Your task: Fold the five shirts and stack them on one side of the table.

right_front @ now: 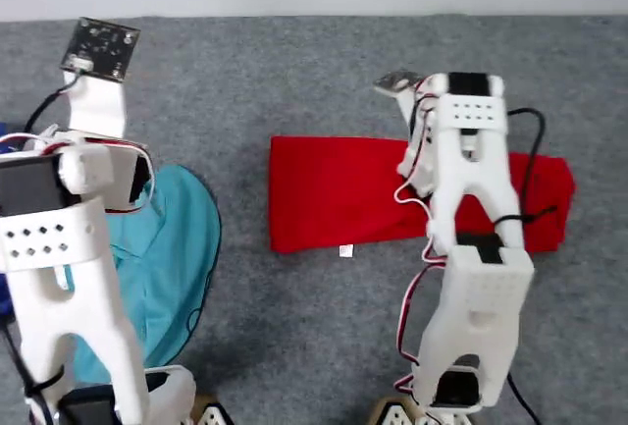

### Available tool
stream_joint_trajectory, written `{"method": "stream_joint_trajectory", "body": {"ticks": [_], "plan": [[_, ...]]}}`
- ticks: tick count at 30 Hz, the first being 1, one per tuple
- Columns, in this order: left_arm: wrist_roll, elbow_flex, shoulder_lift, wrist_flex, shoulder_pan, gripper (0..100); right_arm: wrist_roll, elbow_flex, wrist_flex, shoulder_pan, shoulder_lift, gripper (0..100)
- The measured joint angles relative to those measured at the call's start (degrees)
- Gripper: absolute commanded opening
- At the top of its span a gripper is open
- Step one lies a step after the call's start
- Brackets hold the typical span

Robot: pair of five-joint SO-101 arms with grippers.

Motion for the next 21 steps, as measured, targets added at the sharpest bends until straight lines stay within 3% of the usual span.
{"method": "stream_joint_trajectory", "body": {"ticks": [10,21], "plan": [[0.00,0.00,0.00,0.00,-0.35,1,-0.53,0.00,1.23,-1.58,11.34,1.0],[0.00,0.00,0.00,0.00,-0.35,1,-0.53,-0.09,1.85,-2.29,1.49,1.0]]}}
